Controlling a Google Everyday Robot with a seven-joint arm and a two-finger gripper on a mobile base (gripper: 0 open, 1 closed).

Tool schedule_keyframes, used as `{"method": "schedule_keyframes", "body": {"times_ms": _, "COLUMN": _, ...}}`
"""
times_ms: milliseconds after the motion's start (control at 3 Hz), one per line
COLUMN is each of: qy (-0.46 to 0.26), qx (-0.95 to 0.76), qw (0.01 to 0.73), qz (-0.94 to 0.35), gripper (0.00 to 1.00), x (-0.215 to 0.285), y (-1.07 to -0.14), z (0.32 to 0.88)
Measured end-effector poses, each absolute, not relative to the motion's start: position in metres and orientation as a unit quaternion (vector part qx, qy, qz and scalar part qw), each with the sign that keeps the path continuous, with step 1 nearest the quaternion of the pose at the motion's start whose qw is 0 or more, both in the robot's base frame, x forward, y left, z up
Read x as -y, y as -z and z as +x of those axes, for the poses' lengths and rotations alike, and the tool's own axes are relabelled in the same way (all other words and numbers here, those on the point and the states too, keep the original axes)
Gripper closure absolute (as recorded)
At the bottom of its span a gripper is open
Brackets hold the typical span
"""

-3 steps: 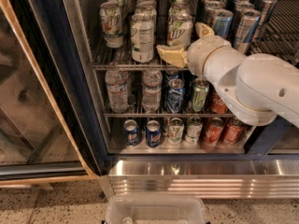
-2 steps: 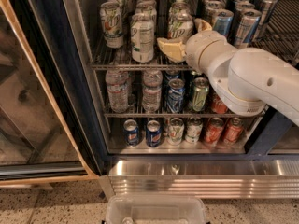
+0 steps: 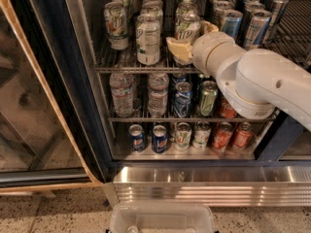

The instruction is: Pick 7up can from top shelf of fridge

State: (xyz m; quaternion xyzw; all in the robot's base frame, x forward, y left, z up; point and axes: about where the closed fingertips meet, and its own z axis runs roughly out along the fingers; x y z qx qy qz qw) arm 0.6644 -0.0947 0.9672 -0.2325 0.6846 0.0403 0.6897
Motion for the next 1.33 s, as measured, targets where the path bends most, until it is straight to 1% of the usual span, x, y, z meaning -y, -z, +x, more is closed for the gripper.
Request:
{"method": "schedule_keyframes", "body": {"times_ms": 667, "qy": -0.045, "qx": -0.685, "qw": 0.692, "qz": -0.224, "gripper": 0.86, "x": 0.0941, "y": -0.9672, "z": 0.6589}}
{"method": "schedule_keyframes", "body": {"times_ms": 1000, "qy": -0.045, "qx": -0.685, "qw": 0.692, "qz": -0.224, "gripper": 1.00, "x": 0.0941, "y": -0.9673, "z": 0.6589}}
{"method": "schedule_keyframes", "body": {"times_ms": 1333, "qy": -0.046, "qx": -0.685, "qw": 0.692, "qz": -0.225, "gripper": 1.00, "x": 0.0936, "y": -0.9688, "z": 0.6579}}
